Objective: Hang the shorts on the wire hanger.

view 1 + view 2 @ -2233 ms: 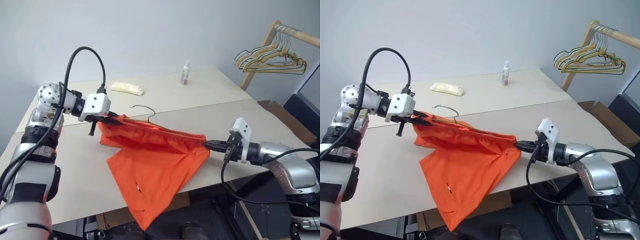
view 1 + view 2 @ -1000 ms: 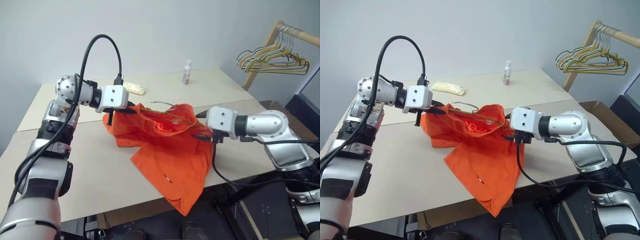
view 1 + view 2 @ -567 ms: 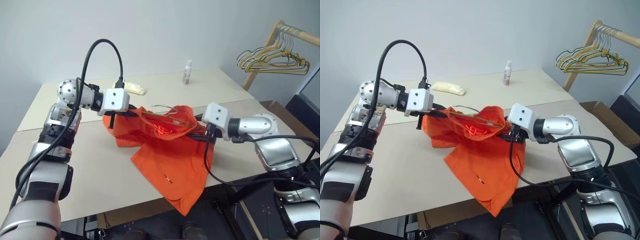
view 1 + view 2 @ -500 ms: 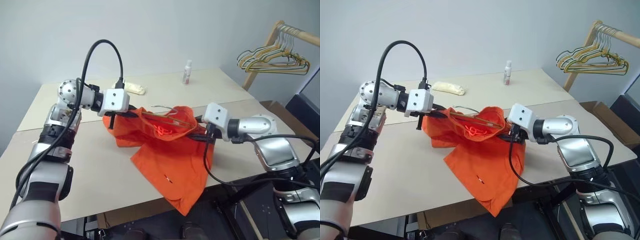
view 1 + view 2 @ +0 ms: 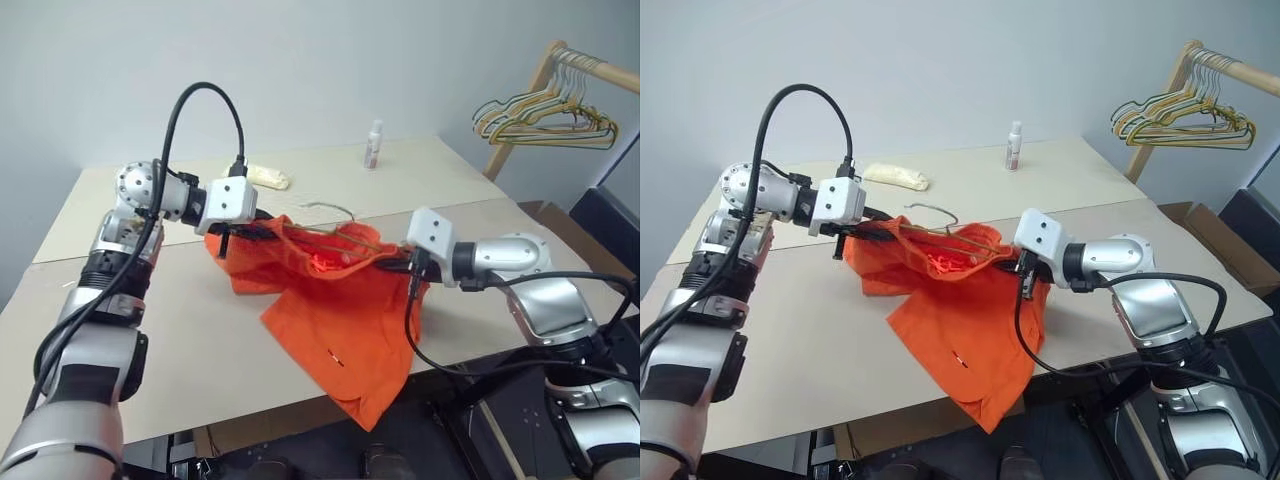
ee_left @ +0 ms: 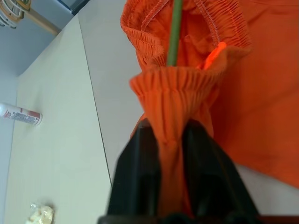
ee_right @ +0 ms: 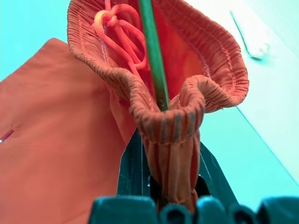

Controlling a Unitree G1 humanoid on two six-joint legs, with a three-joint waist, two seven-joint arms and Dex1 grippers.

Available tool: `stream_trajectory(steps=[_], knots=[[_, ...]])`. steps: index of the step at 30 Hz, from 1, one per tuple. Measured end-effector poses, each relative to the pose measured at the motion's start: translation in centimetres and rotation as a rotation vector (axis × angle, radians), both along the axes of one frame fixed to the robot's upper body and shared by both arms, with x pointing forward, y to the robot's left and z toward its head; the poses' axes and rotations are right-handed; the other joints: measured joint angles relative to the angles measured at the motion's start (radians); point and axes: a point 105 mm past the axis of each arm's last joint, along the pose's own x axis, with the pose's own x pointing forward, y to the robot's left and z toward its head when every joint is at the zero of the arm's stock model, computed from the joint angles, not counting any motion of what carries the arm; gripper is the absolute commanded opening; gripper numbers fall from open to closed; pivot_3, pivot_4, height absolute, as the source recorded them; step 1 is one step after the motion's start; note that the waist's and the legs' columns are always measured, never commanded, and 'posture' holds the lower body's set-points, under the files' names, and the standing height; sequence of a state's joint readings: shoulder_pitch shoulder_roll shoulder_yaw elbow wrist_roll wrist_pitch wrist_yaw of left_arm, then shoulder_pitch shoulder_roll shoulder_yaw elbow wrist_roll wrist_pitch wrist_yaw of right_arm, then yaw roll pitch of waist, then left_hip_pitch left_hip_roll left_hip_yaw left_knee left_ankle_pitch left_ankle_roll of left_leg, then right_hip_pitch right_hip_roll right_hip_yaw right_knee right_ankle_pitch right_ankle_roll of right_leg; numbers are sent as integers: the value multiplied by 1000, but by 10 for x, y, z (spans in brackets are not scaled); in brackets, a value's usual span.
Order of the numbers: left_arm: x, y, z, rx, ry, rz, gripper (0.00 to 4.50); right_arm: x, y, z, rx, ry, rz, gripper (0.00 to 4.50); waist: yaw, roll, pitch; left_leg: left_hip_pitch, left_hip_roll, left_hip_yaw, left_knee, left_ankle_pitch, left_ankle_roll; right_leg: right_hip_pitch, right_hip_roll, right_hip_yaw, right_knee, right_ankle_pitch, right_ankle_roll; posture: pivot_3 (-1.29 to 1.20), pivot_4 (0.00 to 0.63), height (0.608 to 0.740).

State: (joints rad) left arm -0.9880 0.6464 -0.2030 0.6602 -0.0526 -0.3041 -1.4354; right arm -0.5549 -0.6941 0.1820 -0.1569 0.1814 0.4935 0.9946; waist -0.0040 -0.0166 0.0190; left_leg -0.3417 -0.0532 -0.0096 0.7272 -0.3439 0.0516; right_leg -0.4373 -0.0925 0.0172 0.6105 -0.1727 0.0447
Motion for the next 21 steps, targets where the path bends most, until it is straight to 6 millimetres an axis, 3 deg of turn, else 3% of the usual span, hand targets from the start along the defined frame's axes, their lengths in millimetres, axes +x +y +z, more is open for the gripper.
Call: stream_trajectory(steps=[8, 13, 15, 18, 21], knots=[[18, 27, -4, -68, -4, 180, 4474, -5, -27, -1, 40, 30, -126, 0, -8, 0, 0, -1, 0, 0, 0, 0, 0, -1, -1, 0, -1, 0, 0, -53, 0, 740], [31, 46, 17, -195, -81, 324, 4474, -6, -55, 6, 72, 36, -285, 0, -11, 0, 0, -2, 1, 0, 0, 0, 0, -1, -2, 0, -1, 0, 0, -85, 0, 740], [33, 42, 32, -346, -97, 339, 4474, 2, -75, 9, 94, 40, -447, 0, -10, 0, 0, -2, 0, -1, 0, 0, 0, -1, -3, 0, -1, 1, 1, -96, 0, 740], [25, 31, 47, -515, -102, 277, 4474, 7, -101, 15, 126, 21, -635, 0, -11, 0, 0, -3, 0, -1, 0, 0, 0, -2, -5, 0, -1, 1, 2, -115, 0, 740], [6, 22, 47, -639, -39, 177, 4474, 3, -124, 24, 148, -15, -789, 0, -20, 1, -1, -6, 0, -1, 0, 0, 0, -5, -5, 0, 0, 1, 2, -128, 0, 740]])
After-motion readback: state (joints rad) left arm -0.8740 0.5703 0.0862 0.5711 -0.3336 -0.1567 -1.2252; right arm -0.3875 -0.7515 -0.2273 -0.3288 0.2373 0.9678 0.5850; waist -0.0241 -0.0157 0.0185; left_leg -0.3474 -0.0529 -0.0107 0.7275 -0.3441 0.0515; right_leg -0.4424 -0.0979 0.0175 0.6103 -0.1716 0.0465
